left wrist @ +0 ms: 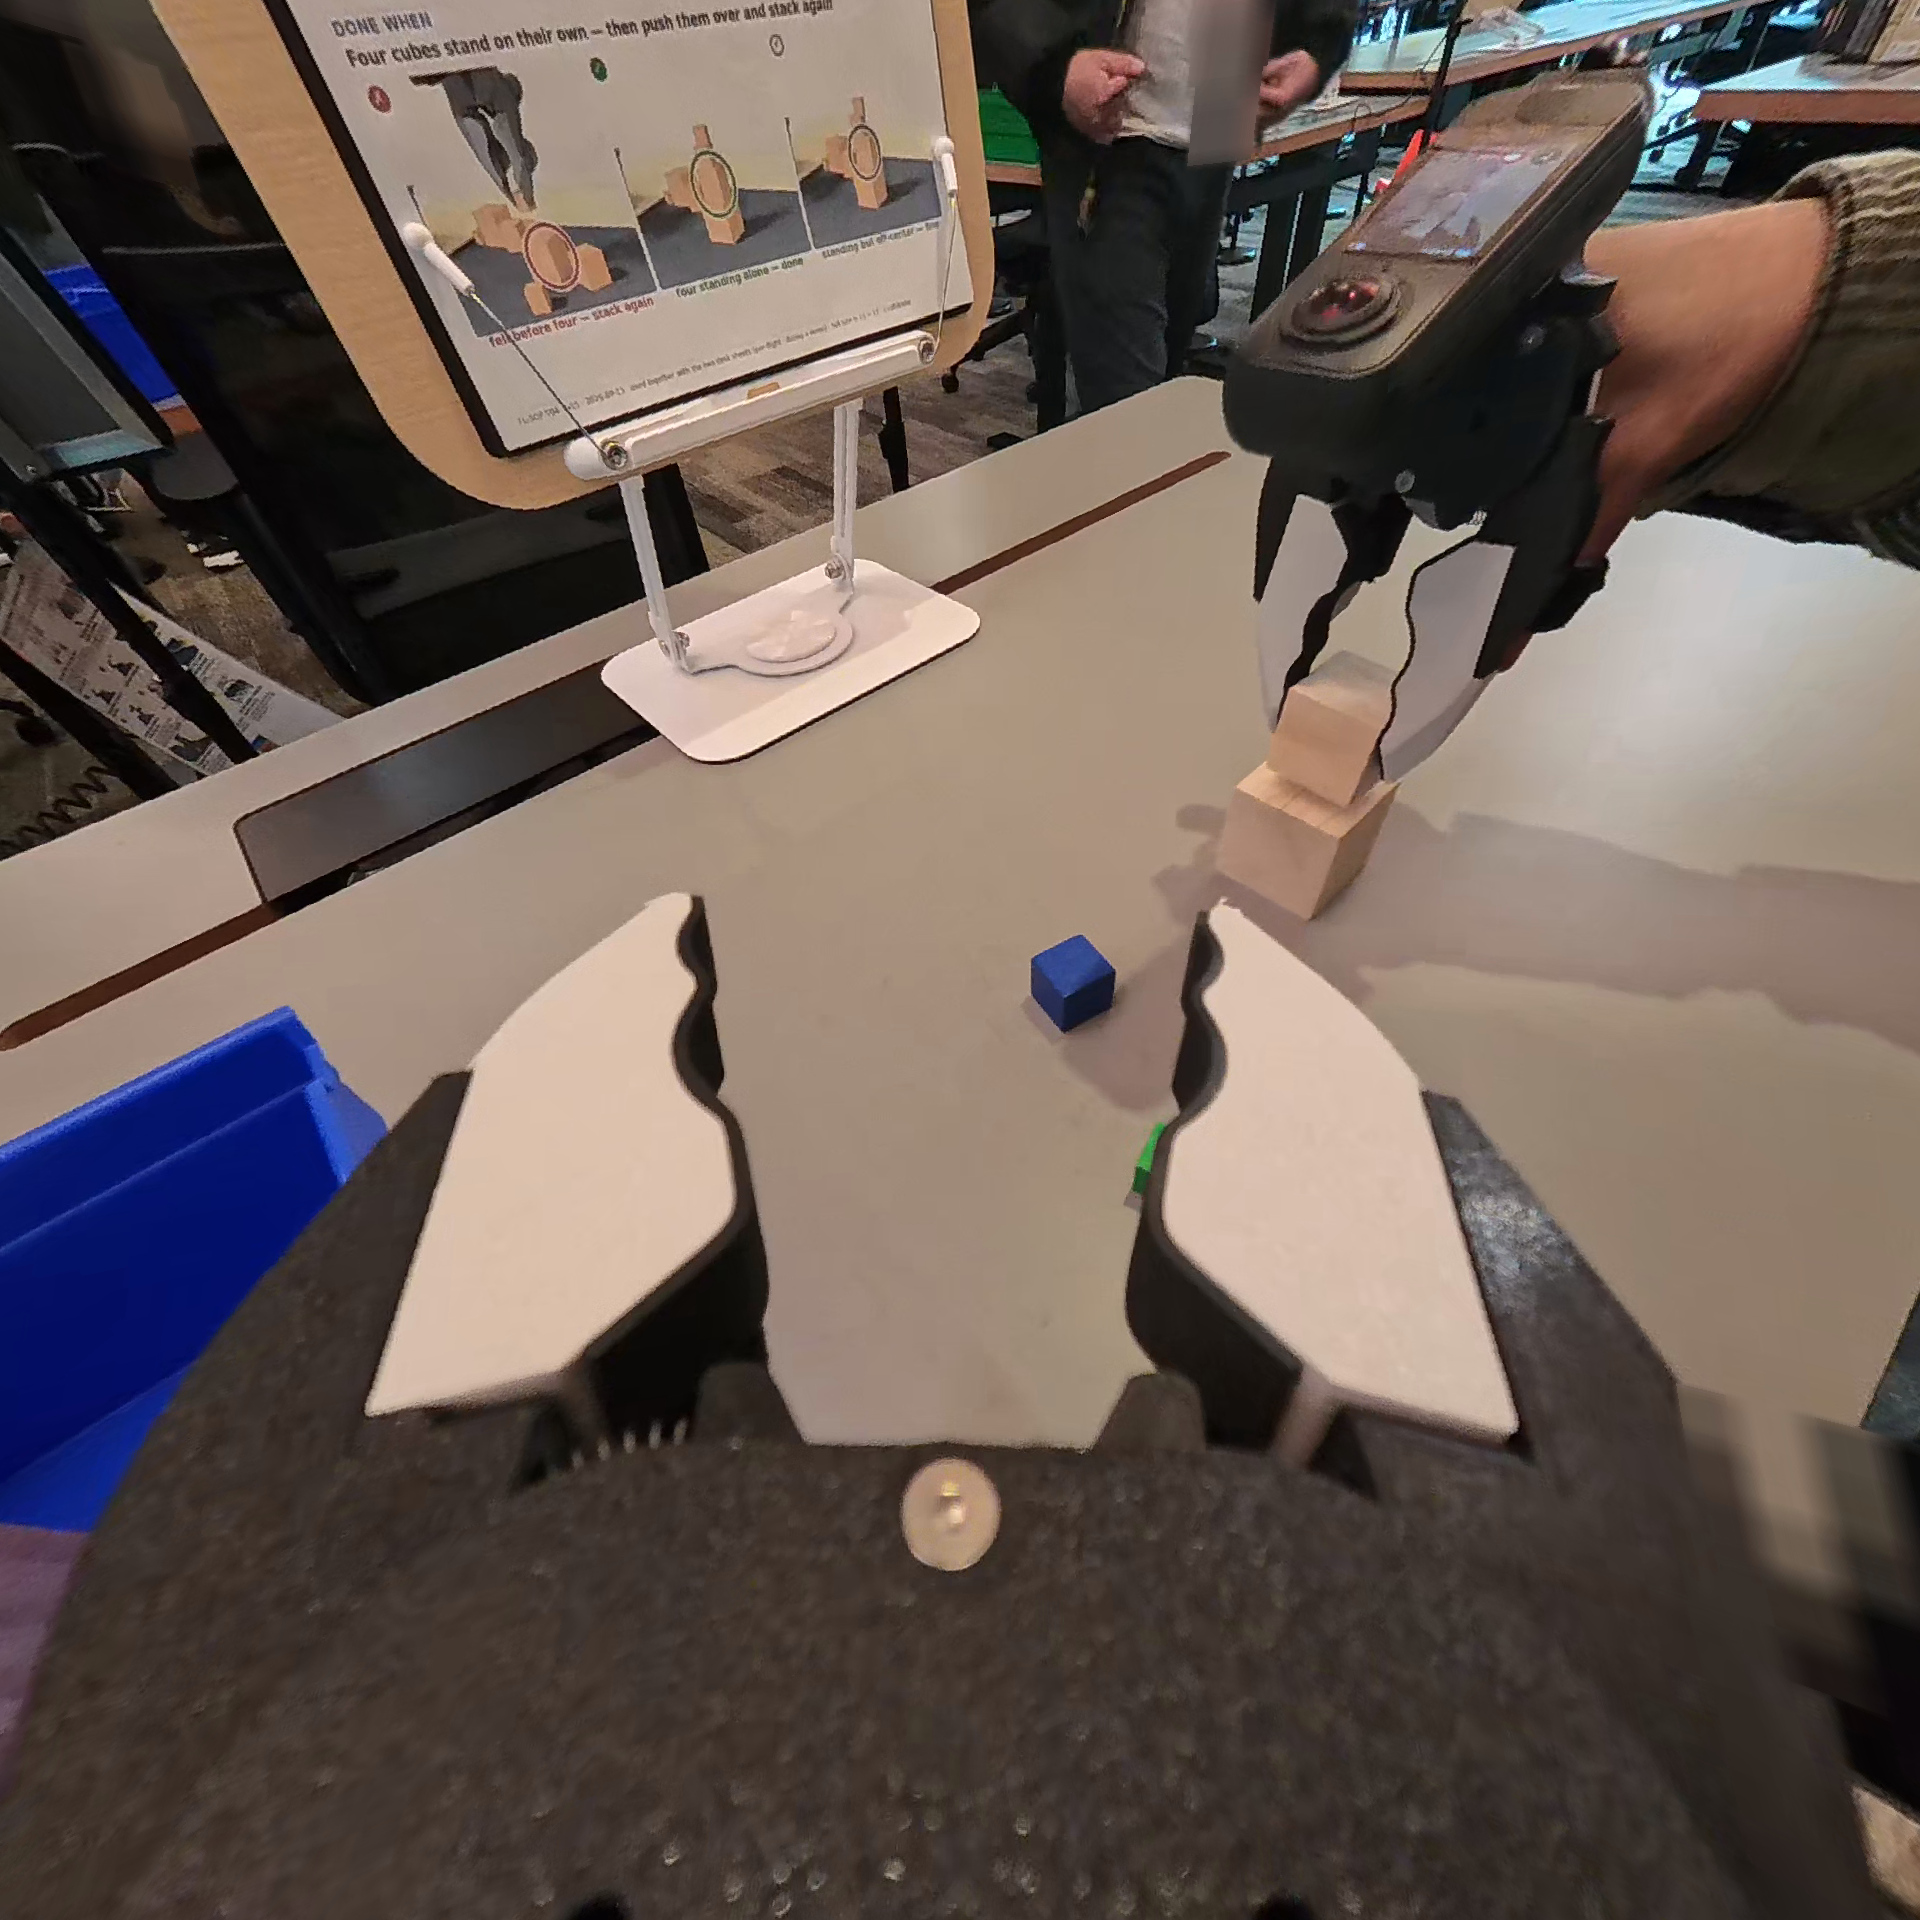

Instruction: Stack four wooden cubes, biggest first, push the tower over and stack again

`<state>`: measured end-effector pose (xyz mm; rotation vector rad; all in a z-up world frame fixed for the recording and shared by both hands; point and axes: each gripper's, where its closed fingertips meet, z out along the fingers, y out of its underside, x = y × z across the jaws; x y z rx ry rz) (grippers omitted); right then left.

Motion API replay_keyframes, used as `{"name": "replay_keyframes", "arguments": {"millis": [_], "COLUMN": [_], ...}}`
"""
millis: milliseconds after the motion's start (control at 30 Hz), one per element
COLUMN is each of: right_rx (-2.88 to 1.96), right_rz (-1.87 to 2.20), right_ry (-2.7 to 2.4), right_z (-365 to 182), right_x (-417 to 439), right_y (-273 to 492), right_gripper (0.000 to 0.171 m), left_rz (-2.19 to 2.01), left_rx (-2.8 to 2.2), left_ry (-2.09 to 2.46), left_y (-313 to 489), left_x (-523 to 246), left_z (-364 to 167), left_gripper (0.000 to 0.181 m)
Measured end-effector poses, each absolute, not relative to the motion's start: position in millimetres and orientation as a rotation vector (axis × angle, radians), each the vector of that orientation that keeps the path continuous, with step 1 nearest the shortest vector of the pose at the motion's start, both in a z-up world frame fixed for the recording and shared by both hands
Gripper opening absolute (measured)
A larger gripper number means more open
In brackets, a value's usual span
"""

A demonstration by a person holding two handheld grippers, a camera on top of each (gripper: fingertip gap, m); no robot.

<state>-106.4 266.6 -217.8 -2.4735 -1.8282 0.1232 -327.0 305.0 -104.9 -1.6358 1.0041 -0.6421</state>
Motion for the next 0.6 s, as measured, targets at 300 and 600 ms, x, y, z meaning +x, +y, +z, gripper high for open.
{"name": "replay_keyframes", "arguments": {"millis": [300, 600], "right_rx": [-2.500, -2.495], "right_rz": [0.134, 0.137], "right_ry": [-1.833, -1.843], "right_z": [-226.4, -226.3], "right_x": [-108.2, -108.3], "right_y": [268.7, 268.8], "right_gripper": [0.045, 0.045], "left_rz": [-0.642, -0.635], "left_rx": [-1.646, -1.652], "left_ry": [1.004, 1.023], "left_y": [306.9, 305.2], "left_x": [-328.3, -324.4], "left_z": [-107.1, -109.3], "left_gripper": [0.086, 0.086]}}
